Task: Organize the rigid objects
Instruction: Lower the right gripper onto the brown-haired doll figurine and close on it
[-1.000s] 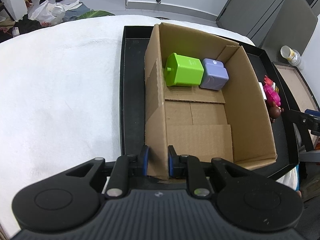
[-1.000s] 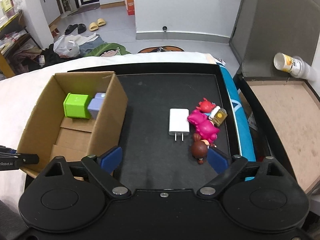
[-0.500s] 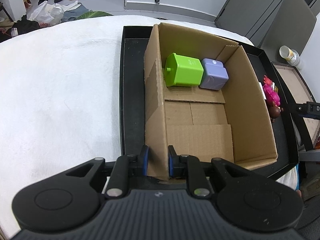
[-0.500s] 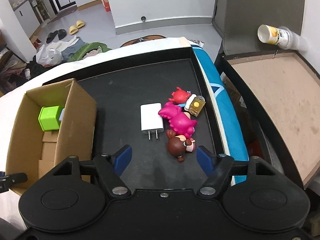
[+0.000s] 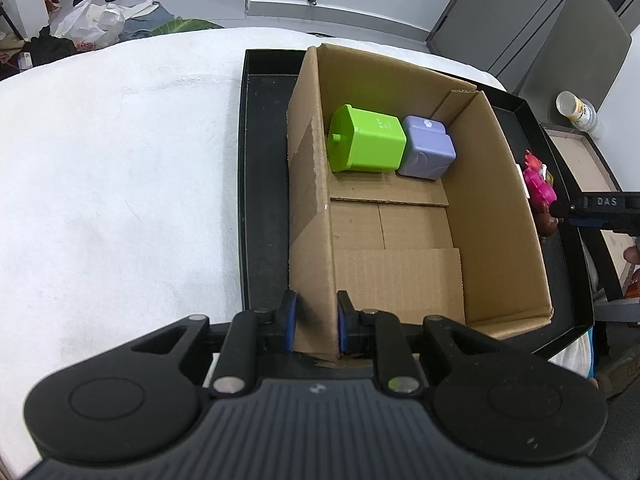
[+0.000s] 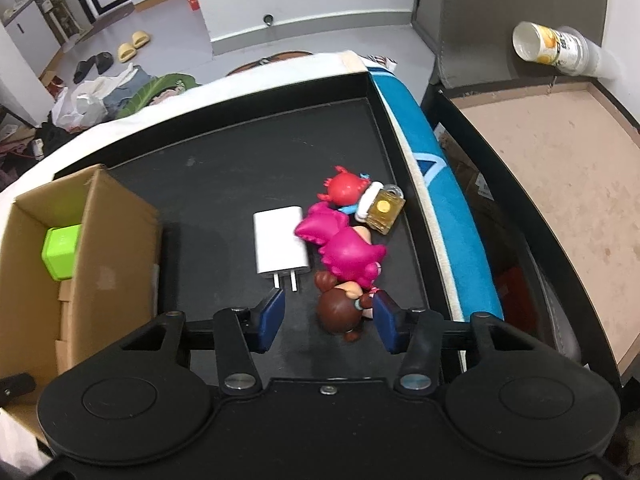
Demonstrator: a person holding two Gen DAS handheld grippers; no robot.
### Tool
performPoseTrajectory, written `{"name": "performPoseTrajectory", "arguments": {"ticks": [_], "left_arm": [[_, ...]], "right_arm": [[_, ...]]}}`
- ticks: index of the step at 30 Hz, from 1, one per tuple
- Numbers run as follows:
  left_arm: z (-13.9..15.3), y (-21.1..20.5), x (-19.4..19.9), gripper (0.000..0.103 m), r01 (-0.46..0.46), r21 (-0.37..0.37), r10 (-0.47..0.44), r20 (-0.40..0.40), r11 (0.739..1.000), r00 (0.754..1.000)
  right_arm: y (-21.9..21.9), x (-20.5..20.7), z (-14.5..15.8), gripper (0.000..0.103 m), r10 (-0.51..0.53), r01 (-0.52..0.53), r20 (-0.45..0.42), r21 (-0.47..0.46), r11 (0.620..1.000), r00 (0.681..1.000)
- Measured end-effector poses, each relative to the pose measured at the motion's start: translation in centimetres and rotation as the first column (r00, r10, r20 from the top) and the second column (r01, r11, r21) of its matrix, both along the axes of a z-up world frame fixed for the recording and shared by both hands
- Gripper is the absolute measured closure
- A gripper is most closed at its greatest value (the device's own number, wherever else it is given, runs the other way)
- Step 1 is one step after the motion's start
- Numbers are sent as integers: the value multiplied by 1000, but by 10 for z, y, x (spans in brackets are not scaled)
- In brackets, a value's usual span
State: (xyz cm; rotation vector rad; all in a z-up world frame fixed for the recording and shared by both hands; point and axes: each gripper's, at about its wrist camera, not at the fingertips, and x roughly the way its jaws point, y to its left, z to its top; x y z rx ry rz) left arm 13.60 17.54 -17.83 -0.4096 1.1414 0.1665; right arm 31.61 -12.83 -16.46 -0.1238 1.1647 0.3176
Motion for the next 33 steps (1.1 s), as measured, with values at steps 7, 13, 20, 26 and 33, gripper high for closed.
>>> {"name": "performPoseTrajectory", "arguments": {"ticks": [7,13,20,26,33], "left_arm": [[0,-1,0,84,-3,1,3,1,1000,1000],[-1,-1,-1,84,-7,-1,7,1,1000,1000],[0,0,-1,84,-12,-5,12,2,1000,1000],[1,0,-1,84,-12,-3,12,1,1000,1000],[0,0,0,84,-16,-7,16,0,1000,1000]], "right_arm": [[-9,12,-9,64,-47,48,-12,19,999,999],[-8,13,-16,64,-44,44,-17,4,999,999],[-2,11,-20,62,-15,15,-7,-2,1000,1000],[-3,11,-24,60,-25,25,-23,12,1000,999],[-1,9,-26,61,-10,10,-34,8,1000,999]]}}
